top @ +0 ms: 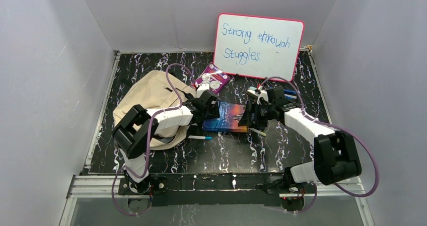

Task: Pack the student bag
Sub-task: Pick up the book from the center of the board.

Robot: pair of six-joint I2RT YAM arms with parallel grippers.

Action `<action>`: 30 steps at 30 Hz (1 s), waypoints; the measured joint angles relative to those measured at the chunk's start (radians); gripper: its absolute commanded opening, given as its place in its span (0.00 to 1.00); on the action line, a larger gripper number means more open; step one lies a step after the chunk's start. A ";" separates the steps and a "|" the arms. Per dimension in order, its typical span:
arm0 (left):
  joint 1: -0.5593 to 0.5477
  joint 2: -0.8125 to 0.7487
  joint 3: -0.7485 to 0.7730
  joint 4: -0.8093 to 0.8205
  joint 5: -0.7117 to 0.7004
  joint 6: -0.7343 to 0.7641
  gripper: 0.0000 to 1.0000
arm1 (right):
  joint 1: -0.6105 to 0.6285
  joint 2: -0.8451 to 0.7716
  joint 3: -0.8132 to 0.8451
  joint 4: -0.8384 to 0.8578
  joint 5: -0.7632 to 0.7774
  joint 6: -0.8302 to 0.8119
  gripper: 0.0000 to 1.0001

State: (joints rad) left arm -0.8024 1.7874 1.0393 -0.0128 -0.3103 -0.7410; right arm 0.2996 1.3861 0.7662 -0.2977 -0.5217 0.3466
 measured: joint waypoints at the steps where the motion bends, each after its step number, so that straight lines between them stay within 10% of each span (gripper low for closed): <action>1: 0.005 0.005 0.006 0.001 0.000 0.010 0.59 | 0.013 -0.020 -0.020 0.000 -0.003 0.019 0.76; 30: -0.003 -0.135 -0.076 0.015 0.003 0.269 0.61 | 0.055 -0.339 -0.287 0.126 0.159 0.372 0.90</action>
State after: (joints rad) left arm -0.8055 1.6520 0.9638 0.0021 -0.3077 -0.4717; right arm 0.3550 1.0470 0.4793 -0.1715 -0.3626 0.7185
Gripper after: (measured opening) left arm 0.607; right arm 0.897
